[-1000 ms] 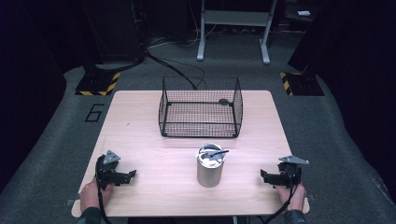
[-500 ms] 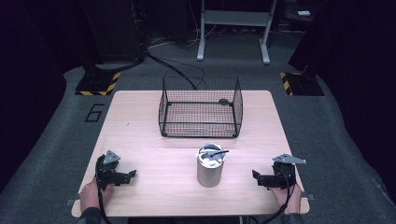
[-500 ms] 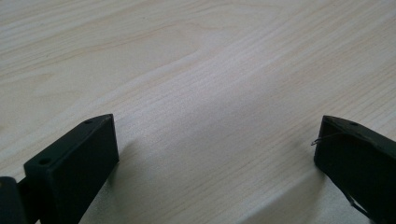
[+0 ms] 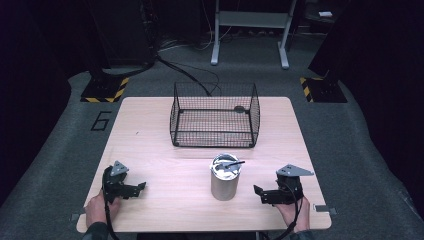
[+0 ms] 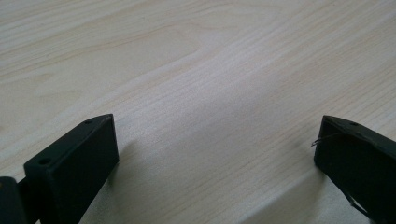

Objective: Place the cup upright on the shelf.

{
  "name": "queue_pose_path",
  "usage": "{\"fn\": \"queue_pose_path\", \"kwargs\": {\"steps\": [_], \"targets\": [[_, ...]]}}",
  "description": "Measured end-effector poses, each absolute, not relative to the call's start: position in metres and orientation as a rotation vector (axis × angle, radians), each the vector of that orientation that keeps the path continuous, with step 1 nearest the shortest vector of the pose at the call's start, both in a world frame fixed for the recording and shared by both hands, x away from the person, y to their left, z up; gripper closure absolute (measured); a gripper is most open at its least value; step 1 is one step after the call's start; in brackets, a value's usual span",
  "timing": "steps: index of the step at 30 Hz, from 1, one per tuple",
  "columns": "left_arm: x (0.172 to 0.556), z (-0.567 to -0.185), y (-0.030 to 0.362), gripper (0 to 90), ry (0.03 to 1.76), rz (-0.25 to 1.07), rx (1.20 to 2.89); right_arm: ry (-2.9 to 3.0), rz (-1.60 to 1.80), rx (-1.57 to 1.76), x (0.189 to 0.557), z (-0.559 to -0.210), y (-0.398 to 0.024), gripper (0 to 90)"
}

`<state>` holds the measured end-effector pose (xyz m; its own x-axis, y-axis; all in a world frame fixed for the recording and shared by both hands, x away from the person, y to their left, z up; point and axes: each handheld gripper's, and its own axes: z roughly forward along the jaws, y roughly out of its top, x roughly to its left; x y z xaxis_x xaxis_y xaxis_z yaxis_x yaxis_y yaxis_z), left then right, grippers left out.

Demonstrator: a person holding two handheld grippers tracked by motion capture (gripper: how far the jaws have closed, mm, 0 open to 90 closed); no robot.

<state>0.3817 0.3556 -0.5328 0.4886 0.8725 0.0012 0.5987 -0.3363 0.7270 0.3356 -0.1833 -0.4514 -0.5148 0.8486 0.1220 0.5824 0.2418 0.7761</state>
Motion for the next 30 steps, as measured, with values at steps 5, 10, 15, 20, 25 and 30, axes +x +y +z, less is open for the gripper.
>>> {"fn": "queue_pose_path", "kwargs": {"steps": [5,10,15,20,25,30], "targets": [[0.382,-0.533,0.356,0.0,1.207,0.522,2.061,2.230,1.184,1.257,0.334,-0.447,-0.166,0.0],[0.382,-0.533,0.356,0.0,1.200,0.522,2.068,2.256,1.210,1.210,0.332,-0.443,-0.150,0.0],[0.382,-0.533,0.356,0.0,1.208,0.521,2.061,2.279,1.231,1.160,0.331,-0.438,-0.134,0.0],[0.382,-0.533,0.356,0.0,1.207,0.522,2.062,2.295,1.250,1.115,0.332,-0.434,-0.120,0.0],[0.382,-0.533,0.356,0.0,1.207,0.522,2.062,2.303,1.249,1.091,0.333,-0.431,-0.106,0.0],[0.382,-0.533,0.356,0.0,1.206,0.523,2.062,2.297,1.263,1.066,0.337,-0.430,-0.098,0.0]]}}
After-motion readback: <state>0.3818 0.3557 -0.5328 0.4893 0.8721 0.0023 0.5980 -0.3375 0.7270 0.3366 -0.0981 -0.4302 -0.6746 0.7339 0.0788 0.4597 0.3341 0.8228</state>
